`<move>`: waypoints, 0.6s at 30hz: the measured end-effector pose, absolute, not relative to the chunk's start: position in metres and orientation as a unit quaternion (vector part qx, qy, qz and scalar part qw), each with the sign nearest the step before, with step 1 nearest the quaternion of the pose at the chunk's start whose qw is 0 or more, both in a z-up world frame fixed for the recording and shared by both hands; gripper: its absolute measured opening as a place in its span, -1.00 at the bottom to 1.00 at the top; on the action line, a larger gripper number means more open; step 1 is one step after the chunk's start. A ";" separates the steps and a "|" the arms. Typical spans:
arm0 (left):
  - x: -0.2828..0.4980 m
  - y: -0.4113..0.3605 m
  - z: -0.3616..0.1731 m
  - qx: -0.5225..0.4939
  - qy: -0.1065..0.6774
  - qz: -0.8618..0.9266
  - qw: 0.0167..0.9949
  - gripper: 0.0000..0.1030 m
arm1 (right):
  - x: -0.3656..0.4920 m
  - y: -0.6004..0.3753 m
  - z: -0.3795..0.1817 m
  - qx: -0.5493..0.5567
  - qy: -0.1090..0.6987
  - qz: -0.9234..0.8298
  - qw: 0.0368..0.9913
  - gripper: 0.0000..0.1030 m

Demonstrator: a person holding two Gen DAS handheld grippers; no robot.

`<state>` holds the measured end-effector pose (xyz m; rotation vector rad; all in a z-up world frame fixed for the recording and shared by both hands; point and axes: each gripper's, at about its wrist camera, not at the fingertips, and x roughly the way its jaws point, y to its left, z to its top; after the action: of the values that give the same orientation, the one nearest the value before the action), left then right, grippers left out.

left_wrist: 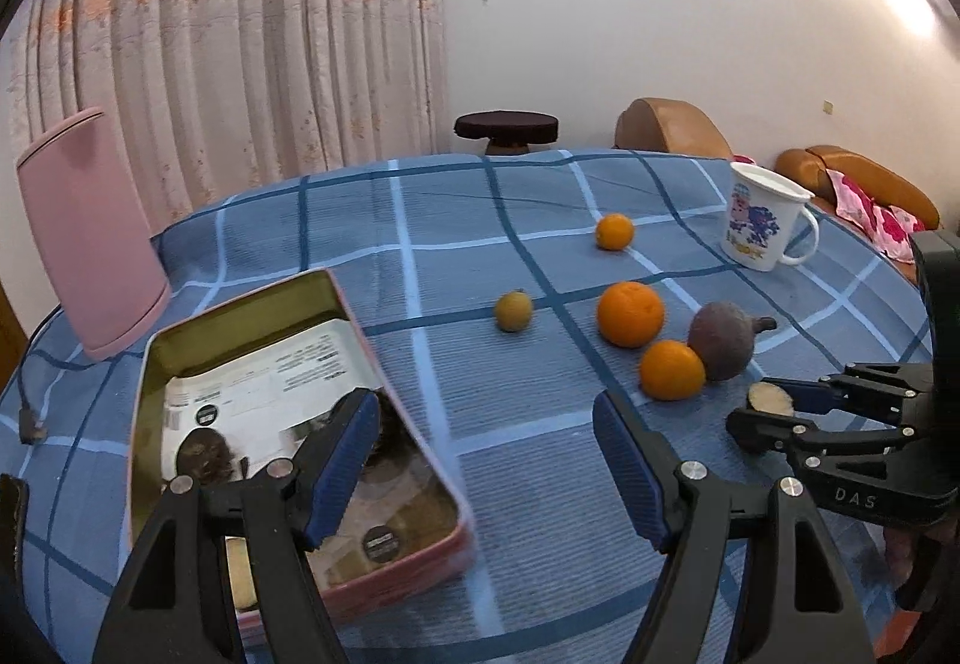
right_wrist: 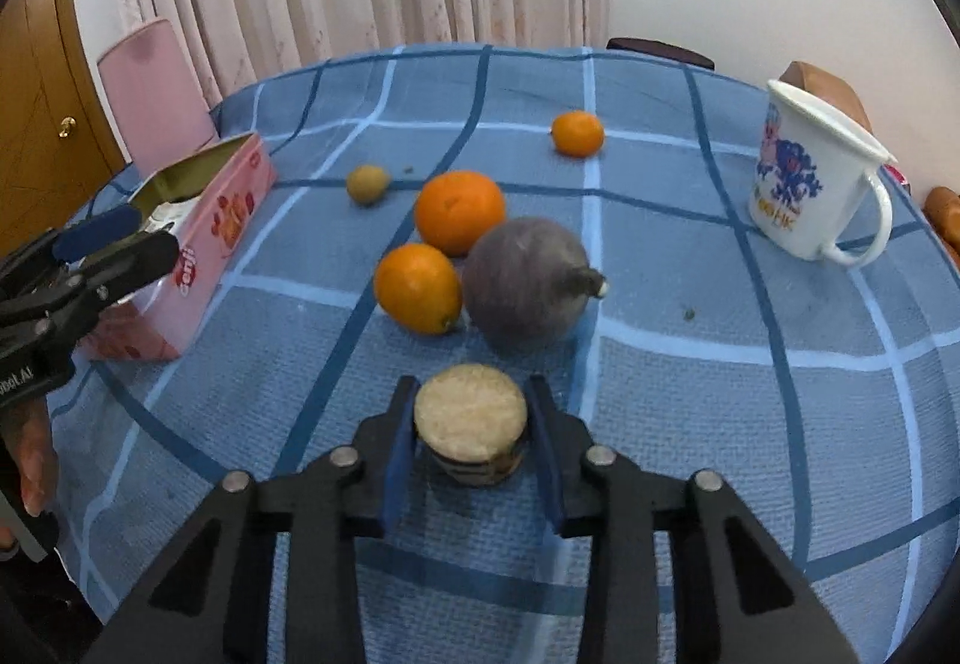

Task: Organize fruits
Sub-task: 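Grasp a beige-topped round cake with the right tool while the left tool grasps an orange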

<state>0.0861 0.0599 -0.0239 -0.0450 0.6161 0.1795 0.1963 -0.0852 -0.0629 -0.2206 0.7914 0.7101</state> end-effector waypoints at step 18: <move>0.148 0.005 -0.048 -0.027 0.358 -0.007 0.933 0.46 | 0.201 -0.125 -0.030 -0.036 0.271 0.252 0.928 -0.27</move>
<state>0.1480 0.0049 -0.0484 -0.0556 0.7325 -0.0133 0.2008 -0.1255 -0.0297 -0.0735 0.5558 0.5168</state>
